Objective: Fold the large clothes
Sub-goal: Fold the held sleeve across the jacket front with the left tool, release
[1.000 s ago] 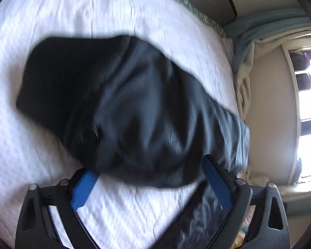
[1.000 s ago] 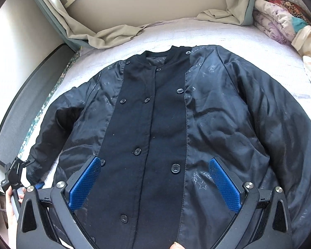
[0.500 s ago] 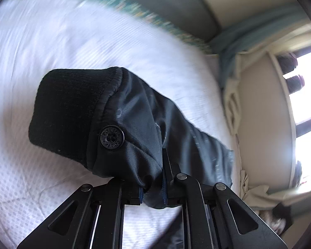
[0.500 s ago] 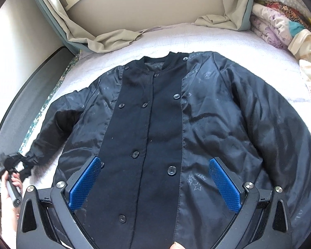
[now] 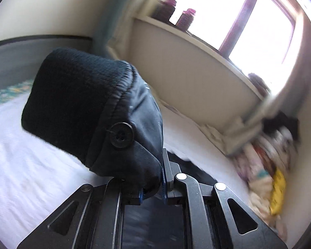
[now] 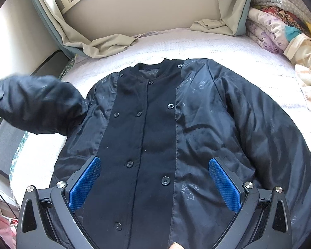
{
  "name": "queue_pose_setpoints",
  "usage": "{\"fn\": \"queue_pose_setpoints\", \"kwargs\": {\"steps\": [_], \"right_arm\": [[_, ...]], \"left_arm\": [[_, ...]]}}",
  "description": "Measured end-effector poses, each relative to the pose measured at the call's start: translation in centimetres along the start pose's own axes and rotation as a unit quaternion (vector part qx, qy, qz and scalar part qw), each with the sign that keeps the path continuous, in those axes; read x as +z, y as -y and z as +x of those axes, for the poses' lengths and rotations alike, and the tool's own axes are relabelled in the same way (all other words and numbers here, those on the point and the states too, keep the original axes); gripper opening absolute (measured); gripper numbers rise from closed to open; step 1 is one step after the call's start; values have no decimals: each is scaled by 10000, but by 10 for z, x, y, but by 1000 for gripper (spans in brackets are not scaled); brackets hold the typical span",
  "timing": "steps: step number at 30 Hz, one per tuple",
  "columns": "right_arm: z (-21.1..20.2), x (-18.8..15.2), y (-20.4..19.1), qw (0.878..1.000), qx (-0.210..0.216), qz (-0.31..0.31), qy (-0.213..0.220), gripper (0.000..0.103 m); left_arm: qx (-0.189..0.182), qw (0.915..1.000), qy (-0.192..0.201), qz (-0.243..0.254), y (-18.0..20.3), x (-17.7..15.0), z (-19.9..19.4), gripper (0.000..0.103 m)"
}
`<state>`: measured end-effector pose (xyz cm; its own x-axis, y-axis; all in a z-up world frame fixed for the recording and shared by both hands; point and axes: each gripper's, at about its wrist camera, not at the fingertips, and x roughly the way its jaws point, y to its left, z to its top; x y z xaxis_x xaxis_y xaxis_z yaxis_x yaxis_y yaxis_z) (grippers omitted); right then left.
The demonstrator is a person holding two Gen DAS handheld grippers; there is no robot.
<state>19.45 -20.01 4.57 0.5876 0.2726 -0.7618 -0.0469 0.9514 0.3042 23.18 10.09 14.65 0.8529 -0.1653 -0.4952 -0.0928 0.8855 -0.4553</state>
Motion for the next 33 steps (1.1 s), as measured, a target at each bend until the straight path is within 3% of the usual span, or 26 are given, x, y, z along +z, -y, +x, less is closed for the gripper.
{"fn": "queue_pose_setpoints", "kwargs": {"steps": [5,13,15,17,18,19,25,27,30,33], "right_arm": [[-8,4,11,9998,-6,177,54,103],[-19,7,37,9984,-48,564,67,103],[-16,5,44,9975,-59,696,-39,103],[-13,3,49,9967,-53,799,-145,103],[-11,3,52,9962,-59,852,-189,103],[-9,2,55,9956,-72,901,-234,103],[-3,-2,63,9934,-278,1062,-322,103],[-3,-2,63,9931,-266,1090,-327,103],[1,-6,63,9920,-71,1185,-439,103],[10,-14,60,9896,184,1256,-678,103]], "left_arm": [[-300,9946,-831,538,57,-65,47,16],[-261,9741,-1892,1212,90,-161,95,17],[-235,9665,-2178,1336,93,-175,104,27],[-360,9565,-2484,1489,93,-188,106,64],[-357,9537,-2515,1610,96,-194,104,72],[-370,9492,-2545,1815,99,-199,98,88],[-698,9259,-2572,2677,88,-210,49,91],[-585,9273,-2436,2780,77,-204,42,91],[-224,9370,-2051,2819,52,-184,40,91],[158,9475,-1917,2554,21,-165,51,91]]}}
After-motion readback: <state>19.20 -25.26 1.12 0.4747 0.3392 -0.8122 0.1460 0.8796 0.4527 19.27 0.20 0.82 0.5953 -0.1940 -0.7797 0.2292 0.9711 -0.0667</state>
